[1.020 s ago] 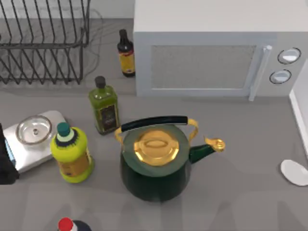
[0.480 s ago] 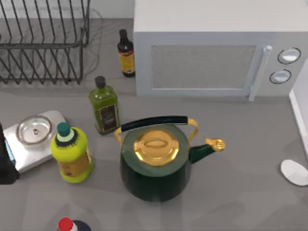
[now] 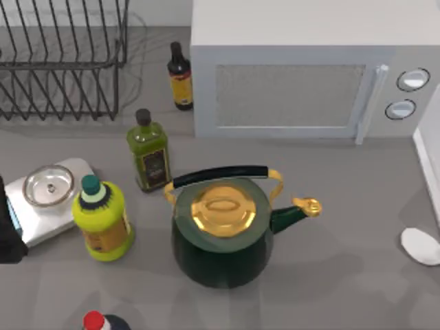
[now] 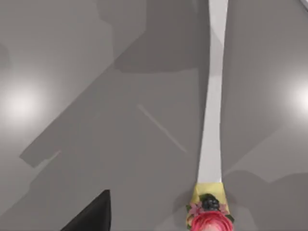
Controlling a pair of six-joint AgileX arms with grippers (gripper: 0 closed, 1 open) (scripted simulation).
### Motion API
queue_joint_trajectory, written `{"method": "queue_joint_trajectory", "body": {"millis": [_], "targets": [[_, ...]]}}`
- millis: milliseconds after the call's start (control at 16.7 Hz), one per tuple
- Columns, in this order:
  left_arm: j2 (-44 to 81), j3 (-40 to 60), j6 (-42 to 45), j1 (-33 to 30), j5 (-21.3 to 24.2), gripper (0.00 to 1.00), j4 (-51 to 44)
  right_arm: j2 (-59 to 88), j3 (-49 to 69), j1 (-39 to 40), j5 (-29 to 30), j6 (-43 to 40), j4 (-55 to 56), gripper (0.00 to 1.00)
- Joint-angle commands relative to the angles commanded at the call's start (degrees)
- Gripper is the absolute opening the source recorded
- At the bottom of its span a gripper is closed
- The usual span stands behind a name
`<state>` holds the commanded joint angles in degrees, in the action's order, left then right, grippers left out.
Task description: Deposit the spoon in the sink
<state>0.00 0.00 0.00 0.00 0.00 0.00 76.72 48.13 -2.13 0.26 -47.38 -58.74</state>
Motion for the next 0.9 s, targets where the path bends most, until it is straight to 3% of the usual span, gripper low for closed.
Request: {"method": "queue_joint_trajectory", "body": {"millis": [540,900], "targets": [[0.0,0.0,0.0,0.0,0.0,1.00,0.0,2.9,1.3,0.1,0.0,-1.7,-1.2,1.00],[0.0,0.0,0.0,0.0,0.0,1.00,0.0,10.0,-6.6,0.0,0.0,-1.6,14.2,1.00]]}}
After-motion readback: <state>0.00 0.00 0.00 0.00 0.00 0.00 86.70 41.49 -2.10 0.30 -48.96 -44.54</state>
